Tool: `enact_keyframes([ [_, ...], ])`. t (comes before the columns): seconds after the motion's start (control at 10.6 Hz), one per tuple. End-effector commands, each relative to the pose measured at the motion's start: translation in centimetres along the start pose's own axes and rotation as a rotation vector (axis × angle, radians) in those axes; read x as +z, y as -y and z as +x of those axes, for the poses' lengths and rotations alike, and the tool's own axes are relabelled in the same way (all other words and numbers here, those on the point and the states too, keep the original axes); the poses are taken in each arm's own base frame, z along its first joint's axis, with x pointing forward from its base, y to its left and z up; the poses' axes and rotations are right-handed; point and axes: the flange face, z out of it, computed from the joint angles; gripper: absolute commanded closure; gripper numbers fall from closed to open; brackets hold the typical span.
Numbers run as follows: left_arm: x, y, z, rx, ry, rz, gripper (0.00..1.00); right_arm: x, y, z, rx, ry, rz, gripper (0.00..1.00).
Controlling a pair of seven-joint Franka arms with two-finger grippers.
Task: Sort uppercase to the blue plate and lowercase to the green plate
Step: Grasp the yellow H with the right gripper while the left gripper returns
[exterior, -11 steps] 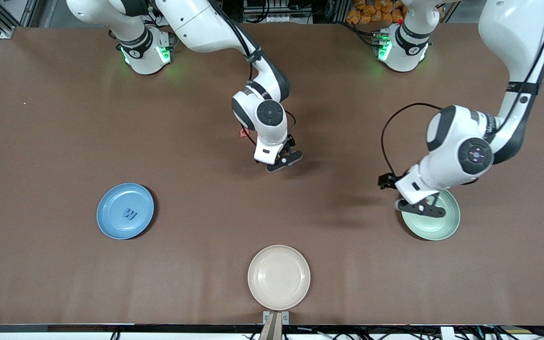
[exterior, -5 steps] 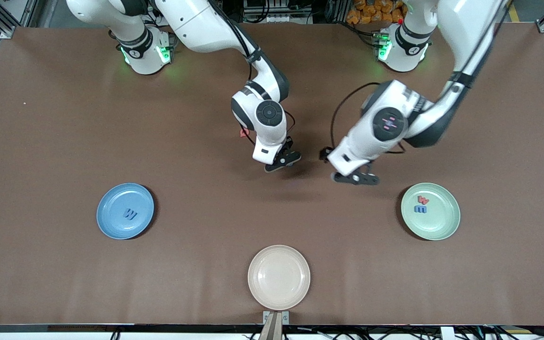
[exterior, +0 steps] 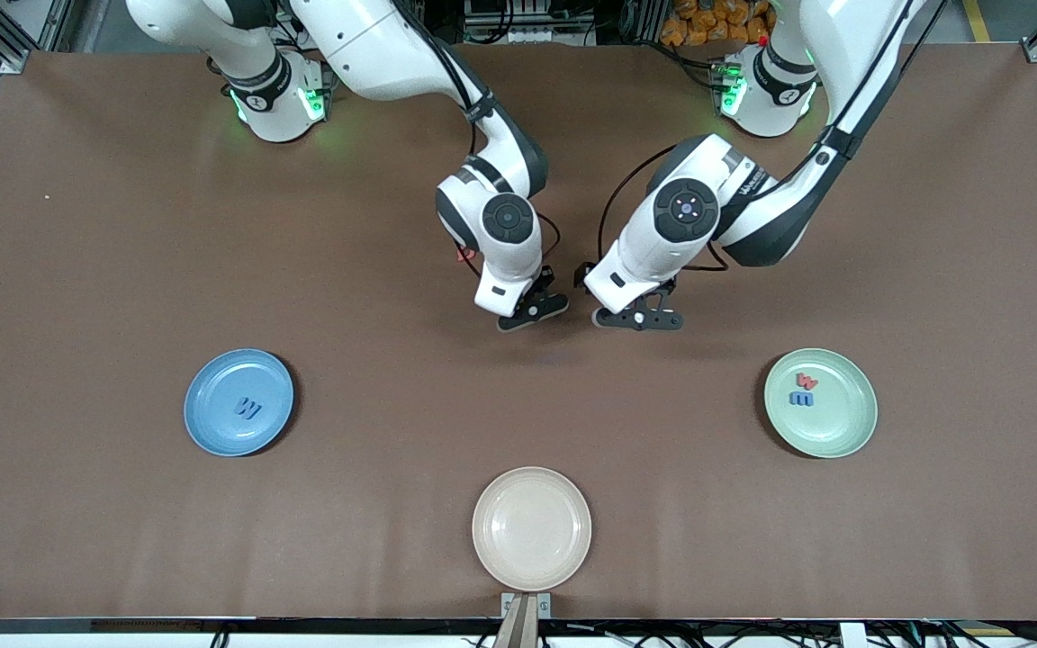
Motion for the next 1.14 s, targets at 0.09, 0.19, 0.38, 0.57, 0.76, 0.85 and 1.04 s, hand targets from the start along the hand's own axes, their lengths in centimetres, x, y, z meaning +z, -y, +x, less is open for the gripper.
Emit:
enact_keyframes([
  [0.09,-0.3,0.4,0.3,0.028,-0.037,0.034,0.0,-5.0,-10.3,3.4,0.107,0.029,-0.084,1.0],
  [0.19,-0.1,-0.1,0.0,0.028,-0.034,0.035,0.0,-5.6,-13.2,4.2,0.092,0.031,-0.108,1.0],
  [0.38,0.2,-1.7,-1.0,0.042,-0.025,0.032,0.0,-7.3,-18.8,5.3,0.071,0.037,-0.122,1.0],
  [0.57,1.2,-4.3,-2.7,0.016,-0.022,0.033,0.0,-8.6,-26.0,6.2,0.068,0.054,-0.104,1.0],
  [0.76,1.8,-7.7,-5.2,0.056,-0.036,0.025,0.0,-9.2,-36.1,6.4,-0.017,0.066,-0.081,1.0],
  [0.85,2.1,-9.6,-6.6,0.086,-0.046,0.015,0.0,-9.4,-40.5,6.2,-0.075,0.064,-0.068,1.0],
  [1.04,3.6,-14.0,-9.8,0.193,-0.095,-0.009,0.0,-9.8,-45.7,5.6,-0.119,0.06,-0.06,1.0],
])
